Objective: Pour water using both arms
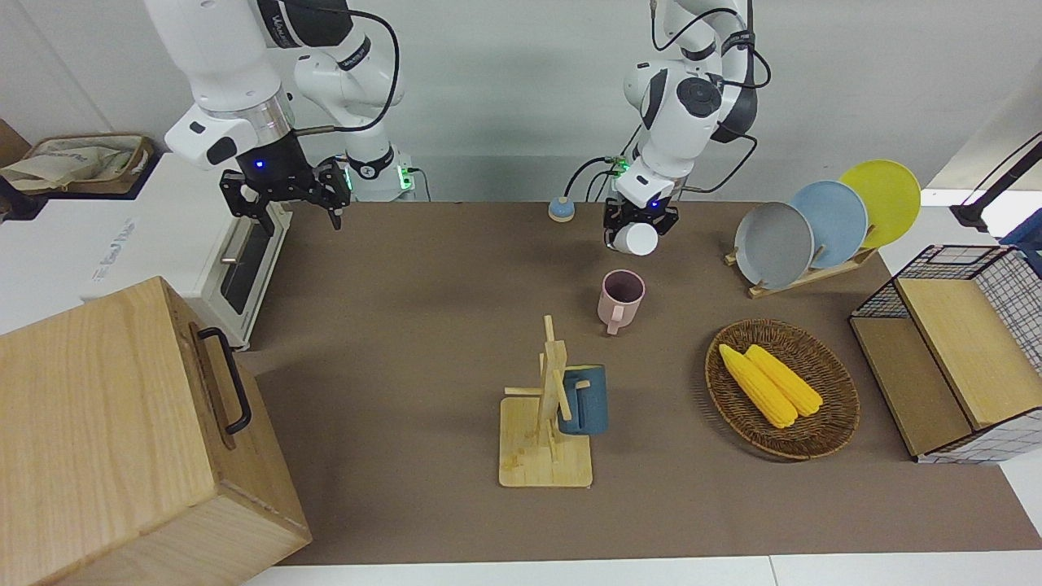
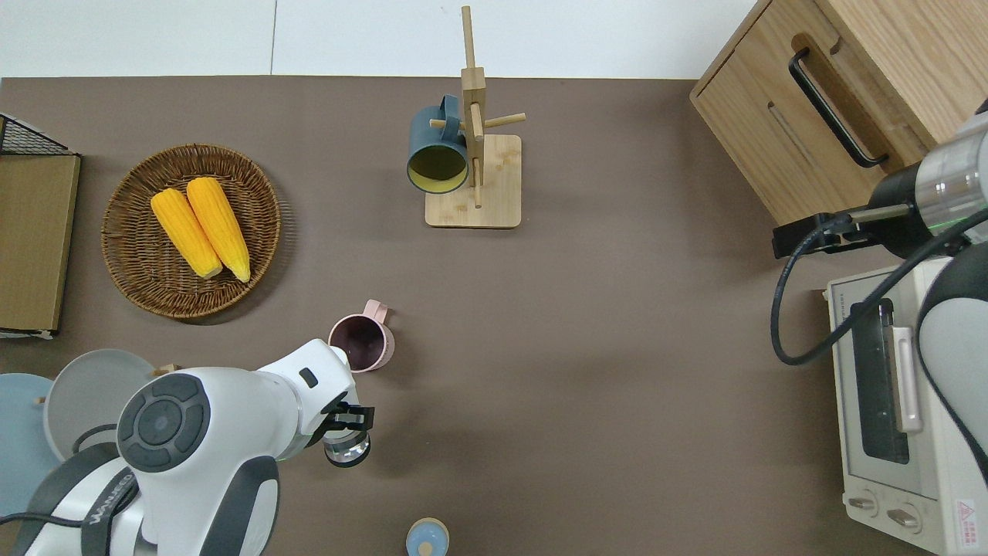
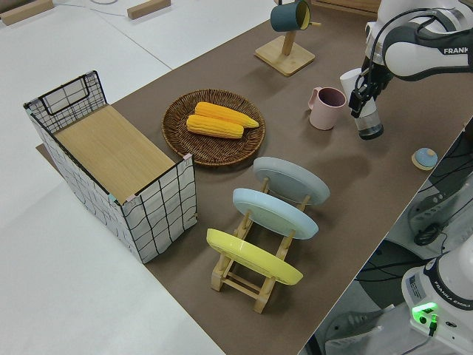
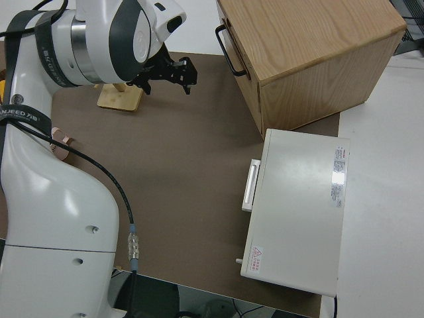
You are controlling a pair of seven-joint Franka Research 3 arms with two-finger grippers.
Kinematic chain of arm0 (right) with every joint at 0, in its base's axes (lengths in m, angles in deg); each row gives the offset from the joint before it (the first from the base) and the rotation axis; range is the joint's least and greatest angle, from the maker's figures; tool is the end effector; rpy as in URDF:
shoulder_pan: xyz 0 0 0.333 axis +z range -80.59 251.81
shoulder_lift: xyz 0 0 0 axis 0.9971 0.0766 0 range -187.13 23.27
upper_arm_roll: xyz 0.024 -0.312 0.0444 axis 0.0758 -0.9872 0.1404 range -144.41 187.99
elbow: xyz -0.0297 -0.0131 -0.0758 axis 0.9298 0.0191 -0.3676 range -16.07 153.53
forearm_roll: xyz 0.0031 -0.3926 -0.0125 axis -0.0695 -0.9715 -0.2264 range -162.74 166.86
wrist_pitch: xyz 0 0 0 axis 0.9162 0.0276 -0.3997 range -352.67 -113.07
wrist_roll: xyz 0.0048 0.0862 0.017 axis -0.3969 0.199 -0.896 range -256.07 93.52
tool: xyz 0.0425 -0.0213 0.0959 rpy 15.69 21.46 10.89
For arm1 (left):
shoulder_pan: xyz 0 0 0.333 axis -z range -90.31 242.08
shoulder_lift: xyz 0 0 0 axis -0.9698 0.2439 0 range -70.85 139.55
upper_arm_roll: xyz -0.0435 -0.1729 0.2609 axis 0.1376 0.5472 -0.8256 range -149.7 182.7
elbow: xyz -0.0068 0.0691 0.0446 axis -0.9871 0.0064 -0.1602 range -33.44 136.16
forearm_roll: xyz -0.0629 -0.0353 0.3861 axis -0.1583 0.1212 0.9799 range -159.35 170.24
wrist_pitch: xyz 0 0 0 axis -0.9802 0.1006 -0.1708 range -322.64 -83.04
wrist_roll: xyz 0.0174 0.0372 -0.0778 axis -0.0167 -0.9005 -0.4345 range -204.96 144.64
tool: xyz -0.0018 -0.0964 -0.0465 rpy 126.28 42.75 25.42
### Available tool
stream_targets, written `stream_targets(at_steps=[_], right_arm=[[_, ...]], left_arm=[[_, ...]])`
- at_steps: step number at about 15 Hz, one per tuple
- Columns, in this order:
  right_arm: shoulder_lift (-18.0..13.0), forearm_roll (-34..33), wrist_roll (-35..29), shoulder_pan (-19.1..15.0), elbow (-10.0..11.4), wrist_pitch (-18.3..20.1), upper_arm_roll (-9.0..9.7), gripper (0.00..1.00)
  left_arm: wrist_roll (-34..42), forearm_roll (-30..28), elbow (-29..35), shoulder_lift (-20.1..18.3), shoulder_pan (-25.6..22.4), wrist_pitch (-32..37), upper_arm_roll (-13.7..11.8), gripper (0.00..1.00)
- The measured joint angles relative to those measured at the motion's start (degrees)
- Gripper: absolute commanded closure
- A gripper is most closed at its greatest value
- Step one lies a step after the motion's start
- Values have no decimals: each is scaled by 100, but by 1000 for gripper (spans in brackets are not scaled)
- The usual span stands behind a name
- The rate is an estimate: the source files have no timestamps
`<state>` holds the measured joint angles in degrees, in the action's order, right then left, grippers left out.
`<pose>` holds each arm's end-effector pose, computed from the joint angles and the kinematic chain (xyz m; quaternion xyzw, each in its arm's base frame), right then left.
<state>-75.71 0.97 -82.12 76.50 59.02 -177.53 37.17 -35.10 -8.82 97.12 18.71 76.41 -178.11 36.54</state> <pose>0.5848 0.0527 0.6318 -0.9988 -0.0462 -0.0160 0.0059 0.4186 -0.1718 0.4120 0.9960 -0.0645 -0.0290 0.0550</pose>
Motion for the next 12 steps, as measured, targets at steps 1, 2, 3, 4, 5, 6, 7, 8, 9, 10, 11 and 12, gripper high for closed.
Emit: stream_targets(at_steps=[1, 2, 3, 4, 5, 6, 7, 8, 9, 10, 11, 12], right_arm=[[0, 0, 0, 0, 0, 0, 0, 9], [0, 0, 0, 0, 0, 0, 0, 9], [0, 0, 0, 0, 0, 0, 0, 9], [0, 0, 0, 0, 0, 0, 0, 9], [0, 0, 0, 0, 0, 0, 0, 9], [0, 0, 0, 0, 0, 0, 0, 9], [0, 0, 0, 0, 0, 0, 0, 9], [0, 0, 0, 0, 0, 0, 0, 9], [0, 0, 0, 0, 0, 0, 0, 9], [0, 0, 0, 0, 0, 0, 0, 9], [0, 0, 0, 0, 0, 0, 0, 9], [0, 0, 0, 0, 0, 0, 0, 9]], left_arm=[[-9, 48, -80, 82, -1, 87, -2, 1000], [-19, 77, -151, 154, -2, 152, -4, 1000], [-25, 95, -236, 238, -3, 219, -9, 1000], [-30, 108, -319, 317, -6, 276, -13, 1000], [-33, 138, -394, 388, -8, 332, -18, 1000], [-41, 185, -454, 449, -9, 382, -22, 1000], [-51, 228, -499, 502, -10, 432, -28, 1000], [-55, 251, -525, 538, -12, 475, -34, 1000], [-56, 264, -542, 564, -13, 526, -37, 1000], [-57, 270, -554, 580, -13, 569, -39, 1000], [-57, 272, -566, 587, -13, 625, -40, 1000], [-58, 273, -579, 592, -14, 683, -42, 1000]])
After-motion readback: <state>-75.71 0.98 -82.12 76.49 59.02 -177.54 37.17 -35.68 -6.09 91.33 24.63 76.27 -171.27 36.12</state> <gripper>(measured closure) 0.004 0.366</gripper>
